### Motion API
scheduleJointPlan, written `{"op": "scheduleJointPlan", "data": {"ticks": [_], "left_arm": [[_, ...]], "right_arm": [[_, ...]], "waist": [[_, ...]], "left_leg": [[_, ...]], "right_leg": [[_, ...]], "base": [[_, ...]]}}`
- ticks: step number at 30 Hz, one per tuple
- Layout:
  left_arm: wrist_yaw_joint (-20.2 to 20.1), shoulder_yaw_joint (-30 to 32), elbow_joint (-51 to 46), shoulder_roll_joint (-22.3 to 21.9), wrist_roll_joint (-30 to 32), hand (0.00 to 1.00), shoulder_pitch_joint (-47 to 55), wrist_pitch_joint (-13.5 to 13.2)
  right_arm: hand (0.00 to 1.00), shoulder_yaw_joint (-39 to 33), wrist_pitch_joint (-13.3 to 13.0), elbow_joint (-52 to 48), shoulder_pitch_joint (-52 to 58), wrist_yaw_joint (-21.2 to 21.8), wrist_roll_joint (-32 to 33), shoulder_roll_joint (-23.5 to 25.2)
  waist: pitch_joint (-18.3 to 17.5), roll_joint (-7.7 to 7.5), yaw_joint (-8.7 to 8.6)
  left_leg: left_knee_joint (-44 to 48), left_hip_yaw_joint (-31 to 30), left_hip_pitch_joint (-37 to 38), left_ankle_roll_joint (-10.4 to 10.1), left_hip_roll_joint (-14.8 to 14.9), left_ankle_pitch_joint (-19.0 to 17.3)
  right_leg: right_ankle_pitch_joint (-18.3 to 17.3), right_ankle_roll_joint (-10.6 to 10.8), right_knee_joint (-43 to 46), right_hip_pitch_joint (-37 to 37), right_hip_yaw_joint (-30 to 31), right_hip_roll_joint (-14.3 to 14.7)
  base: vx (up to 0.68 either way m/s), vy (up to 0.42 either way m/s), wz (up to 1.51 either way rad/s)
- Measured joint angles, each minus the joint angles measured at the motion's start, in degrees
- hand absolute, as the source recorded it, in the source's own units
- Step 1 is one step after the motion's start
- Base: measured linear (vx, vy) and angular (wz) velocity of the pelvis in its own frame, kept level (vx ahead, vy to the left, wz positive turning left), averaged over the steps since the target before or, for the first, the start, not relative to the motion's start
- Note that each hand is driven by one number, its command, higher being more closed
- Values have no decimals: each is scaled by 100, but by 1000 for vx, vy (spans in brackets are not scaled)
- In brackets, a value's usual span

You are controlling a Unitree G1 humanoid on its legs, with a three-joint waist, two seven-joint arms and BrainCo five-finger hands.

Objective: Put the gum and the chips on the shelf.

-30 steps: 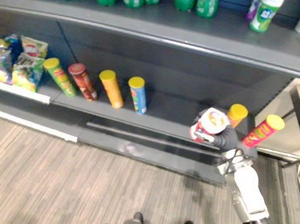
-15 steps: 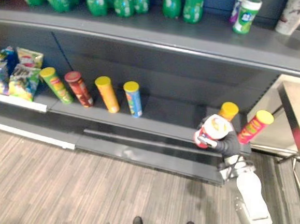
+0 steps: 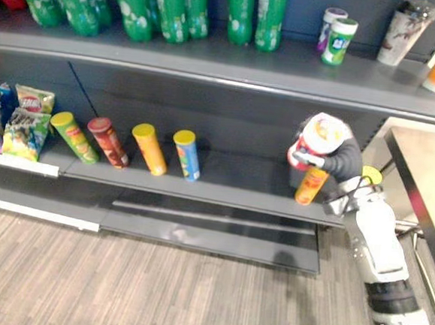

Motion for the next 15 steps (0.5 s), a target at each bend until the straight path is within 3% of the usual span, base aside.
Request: {"op": "scheduleJointPlan", "data": {"ticks": [11,15], "left_arm": [[28,165,11,-10,247,0,1,99],[36,163,11,-13,259,0,22,110]], "right_arm": [[100,-48,299,160,-1029,-764,157,-269],[100,-49,335,841,-1546,-1158,125,-296]], "waist": [[-116,-48,14],[-170,-130,76]], "left_leg": [[-9,-159,-13,-36,50,66],[-9,-234,-8,-51,75,86]], "right_leg": [[62,-51,-172,144,-165,62],[67,-57,-212,212,-241,91]], "base": [[2,-7,6],[6,-12,7]]}}
